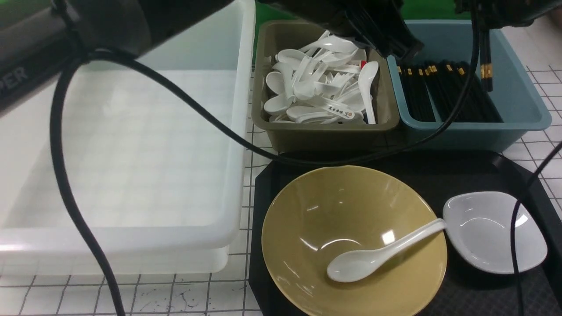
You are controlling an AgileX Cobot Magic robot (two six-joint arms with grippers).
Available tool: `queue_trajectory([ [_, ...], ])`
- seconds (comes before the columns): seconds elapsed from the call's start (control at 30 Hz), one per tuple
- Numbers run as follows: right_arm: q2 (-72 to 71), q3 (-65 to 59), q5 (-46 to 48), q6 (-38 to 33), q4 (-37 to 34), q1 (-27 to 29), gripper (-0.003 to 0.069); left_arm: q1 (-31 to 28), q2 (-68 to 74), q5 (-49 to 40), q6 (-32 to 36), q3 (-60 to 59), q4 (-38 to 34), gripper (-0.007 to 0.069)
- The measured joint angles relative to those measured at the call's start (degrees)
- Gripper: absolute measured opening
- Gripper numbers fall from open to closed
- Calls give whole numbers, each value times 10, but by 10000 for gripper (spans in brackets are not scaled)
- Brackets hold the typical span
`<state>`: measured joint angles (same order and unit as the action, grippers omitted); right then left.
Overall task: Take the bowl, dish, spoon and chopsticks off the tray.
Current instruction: Use the right arm to put the chopsticks into the small storage box on the right
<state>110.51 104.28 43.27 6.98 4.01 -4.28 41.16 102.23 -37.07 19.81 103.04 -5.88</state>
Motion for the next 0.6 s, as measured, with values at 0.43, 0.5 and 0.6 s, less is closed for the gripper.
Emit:
queue_trajectory([
  [0.43, 137, 104, 113, -36, -7, 4, 405, -4, -31, -87, -48, -18, 36, -13],
  [0.5, 122, 106, 169, -81, -9, -1, 442, -12, -62, -110, -50, -50, 41, -12],
  [0.6, 96, 109, 228, -136, -14, -10, 457, -27, -115, -125, -50, -104, 42, -10],
])
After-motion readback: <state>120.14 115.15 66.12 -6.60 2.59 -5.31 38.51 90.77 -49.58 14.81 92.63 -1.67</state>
